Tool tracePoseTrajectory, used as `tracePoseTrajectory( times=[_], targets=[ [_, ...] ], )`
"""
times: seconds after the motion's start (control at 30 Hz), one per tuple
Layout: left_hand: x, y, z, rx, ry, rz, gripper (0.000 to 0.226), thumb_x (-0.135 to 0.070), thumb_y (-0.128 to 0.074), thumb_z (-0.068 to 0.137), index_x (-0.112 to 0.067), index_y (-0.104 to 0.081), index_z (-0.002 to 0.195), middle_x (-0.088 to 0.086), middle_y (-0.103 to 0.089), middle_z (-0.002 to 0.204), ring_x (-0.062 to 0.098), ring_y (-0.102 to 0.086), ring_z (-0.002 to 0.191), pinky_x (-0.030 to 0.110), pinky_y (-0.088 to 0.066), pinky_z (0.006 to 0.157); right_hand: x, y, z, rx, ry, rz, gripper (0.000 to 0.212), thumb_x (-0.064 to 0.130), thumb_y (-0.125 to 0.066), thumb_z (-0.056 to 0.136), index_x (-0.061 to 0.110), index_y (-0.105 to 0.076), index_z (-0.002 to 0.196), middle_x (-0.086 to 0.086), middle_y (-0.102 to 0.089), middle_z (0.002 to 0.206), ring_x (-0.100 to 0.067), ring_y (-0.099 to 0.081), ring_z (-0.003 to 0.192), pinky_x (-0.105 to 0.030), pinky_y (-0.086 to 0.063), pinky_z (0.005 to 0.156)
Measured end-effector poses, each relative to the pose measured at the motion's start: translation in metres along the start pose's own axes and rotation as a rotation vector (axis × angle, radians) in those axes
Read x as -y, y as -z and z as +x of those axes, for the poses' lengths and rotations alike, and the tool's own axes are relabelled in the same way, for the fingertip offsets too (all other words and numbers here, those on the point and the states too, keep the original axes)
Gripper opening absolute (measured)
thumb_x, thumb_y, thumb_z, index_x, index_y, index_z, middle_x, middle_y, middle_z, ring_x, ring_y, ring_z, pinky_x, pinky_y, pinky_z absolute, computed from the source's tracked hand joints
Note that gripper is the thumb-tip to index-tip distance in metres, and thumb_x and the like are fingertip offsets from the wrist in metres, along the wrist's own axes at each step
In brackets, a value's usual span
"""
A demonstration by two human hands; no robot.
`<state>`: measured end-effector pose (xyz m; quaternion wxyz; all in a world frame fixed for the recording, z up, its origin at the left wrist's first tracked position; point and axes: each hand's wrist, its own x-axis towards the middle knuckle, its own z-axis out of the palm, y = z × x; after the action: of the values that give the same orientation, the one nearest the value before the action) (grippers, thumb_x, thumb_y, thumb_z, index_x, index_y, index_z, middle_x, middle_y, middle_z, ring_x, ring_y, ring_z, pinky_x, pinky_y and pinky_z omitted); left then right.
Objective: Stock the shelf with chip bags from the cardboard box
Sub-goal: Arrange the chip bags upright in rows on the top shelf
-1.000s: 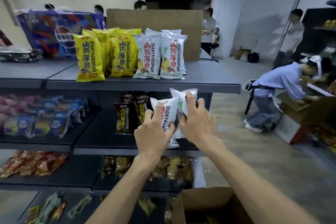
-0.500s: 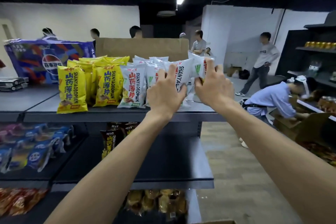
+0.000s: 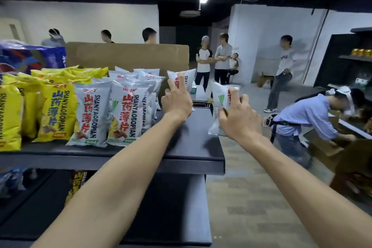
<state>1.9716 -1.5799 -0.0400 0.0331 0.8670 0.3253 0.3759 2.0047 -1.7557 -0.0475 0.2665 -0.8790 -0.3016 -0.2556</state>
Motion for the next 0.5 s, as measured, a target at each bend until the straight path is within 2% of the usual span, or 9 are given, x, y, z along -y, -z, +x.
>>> tracePoseTrajectory(
  times=[0.17,0.27,0.33,0.4,0.5],
  targets=[
    [0.001,-0.040,0.031,-0.060,0.035,0.121,0.062,-0.009,-0.038,0.090,-0.017,-0.012,0.146,0.021,-0.029,0.140,0.034,-0.054,0.096,0.037,-0.033,0.059,-0.018,-0.034,0.010,0.016,0.021,0.039,0.057,0.043,-0.052,0.093,0.029,-0.027,0.142,-0.006,-0.045,0.113,-0.039,-0.060,0.086,-0.039,-0.037,0.065],
    [0.012,-0.060,0.040,-0.094,0.047,0.119,0.055,-0.007,-0.039,0.088,-0.019,-0.008,0.132,0.020,-0.034,0.134,0.033,-0.050,0.101,0.040,-0.038,0.063,-0.026,-0.042,0.014,0.003,0.048,0.069,0.057,0.042,-0.051,0.093,0.030,-0.026,0.143,-0.004,-0.045,0.109,-0.037,-0.060,0.082,-0.038,-0.039,0.063],
    [0.020,-0.072,0.040,-0.179,0.043,0.120,0.048,-0.008,-0.038,0.084,-0.018,-0.017,0.126,0.020,-0.044,0.124,0.034,-0.051,0.098,0.041,-0.042,0.076,-0.029,-0.044,0.018,-0.001,0.052,0.086,0.059,0.042,-0.052,0.093,0.031,-0.026,0.145,-0.003,-0.045,0.111,-0.035,-0.059,0.082,-0.038,-0.039,0.064],
    [0.025,-0.081,0.042,-0.260,0.044,0.120,0.043,-0.011,-0.039,0.079,-0.016,-0.030,0.121,0.018,-0.052,0.112,0.033,-0.053,0.090,0.039,-0.045,0.078,-0.031,-0.046,0.020,0.001,0.069,0.099,0.059,0.042,-0.052,0.093,0.031,-0.026,0.145,-0.003,-0.046,0.110,-0.035,-0.059,0.081,-0.038,-0.040,0.063],
    [0.027,-0.086,0.047,-0.246,0.051,0.148,0.042,-0.015,-0.052,0.080,-0.016,-0.033,0.117,0.016,-0.051,0.110,0.033,-0.054,0.090,0.039,-0.044,0.079,-0.031,-0.049,0.021,0.000,0.091,0.118,0.059,0.040,-0.054,0.093,0.033,-0.026,0.144,-0.003,-0.046,0.108,-0.033,-0.059,0.078,-0.038,-0.044,0.062]
  ],
)
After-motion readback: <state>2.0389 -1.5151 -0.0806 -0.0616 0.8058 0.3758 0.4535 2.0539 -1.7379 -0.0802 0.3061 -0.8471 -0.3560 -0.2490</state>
